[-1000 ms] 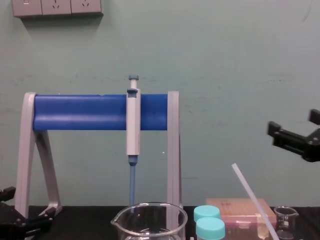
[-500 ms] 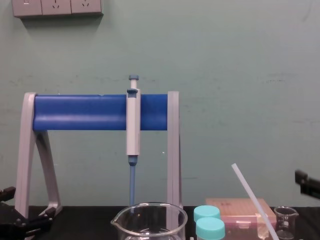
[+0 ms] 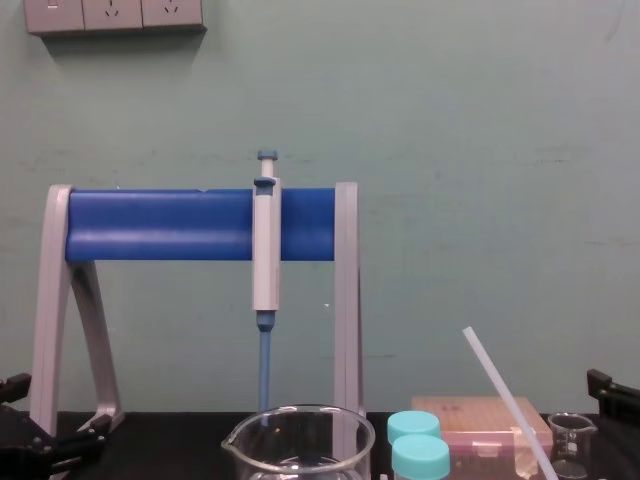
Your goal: Pick up the stirring rod with one hand, then place it down.
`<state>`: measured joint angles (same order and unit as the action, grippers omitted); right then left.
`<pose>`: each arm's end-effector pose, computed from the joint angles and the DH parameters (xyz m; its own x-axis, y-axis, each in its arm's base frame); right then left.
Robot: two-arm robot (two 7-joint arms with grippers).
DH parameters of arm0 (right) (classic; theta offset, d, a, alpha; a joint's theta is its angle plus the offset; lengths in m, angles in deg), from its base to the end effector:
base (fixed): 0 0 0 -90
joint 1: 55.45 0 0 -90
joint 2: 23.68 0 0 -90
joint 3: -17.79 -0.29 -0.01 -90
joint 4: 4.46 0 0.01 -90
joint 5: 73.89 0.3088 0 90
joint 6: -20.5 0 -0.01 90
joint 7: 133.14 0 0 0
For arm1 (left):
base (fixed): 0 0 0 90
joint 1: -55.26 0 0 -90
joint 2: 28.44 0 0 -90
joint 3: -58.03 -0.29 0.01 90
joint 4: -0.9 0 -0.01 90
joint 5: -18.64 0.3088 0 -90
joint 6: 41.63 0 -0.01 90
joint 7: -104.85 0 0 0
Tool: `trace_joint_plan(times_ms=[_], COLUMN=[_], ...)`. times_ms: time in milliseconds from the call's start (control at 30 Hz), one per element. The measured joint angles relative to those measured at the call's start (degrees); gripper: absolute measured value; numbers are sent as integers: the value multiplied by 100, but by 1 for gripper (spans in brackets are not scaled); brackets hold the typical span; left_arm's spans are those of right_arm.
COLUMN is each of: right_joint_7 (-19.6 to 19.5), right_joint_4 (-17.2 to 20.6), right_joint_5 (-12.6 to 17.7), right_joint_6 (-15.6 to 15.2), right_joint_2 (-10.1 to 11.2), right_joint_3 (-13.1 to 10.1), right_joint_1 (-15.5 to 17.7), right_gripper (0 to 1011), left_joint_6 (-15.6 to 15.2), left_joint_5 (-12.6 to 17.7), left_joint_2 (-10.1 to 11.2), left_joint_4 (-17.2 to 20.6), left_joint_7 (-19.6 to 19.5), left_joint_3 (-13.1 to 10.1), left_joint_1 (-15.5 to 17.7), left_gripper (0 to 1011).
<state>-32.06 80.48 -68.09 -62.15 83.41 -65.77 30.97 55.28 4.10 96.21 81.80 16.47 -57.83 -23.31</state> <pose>0.3442 -0.0611 -0.3022 0.2793 -0.9369 0.2104 0.9560 0.2919 0.0306 0.3581 0.0827 -0.3023 0.2922 0.8802 0.3739 -0.9553 0.2873 0.0702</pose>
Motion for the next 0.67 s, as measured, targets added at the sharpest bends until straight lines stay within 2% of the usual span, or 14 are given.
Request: trace_joint_plan(times_ms=[667], right_joint_7=[-17], right_joint_4=[20], right_joint_5=[6], right_joint_6=[31], right_joint_2=[7], right_joint_3=[0], right_joint_1=[4], right_gripper=[1003], left_joint_6=[0], left_joint_5=[0], left_joint_2=[0], left_joint_4=[0], left_joint_7=[0], left_joint_3=[0], left_joint_1=[0], left_gripper=[1000])
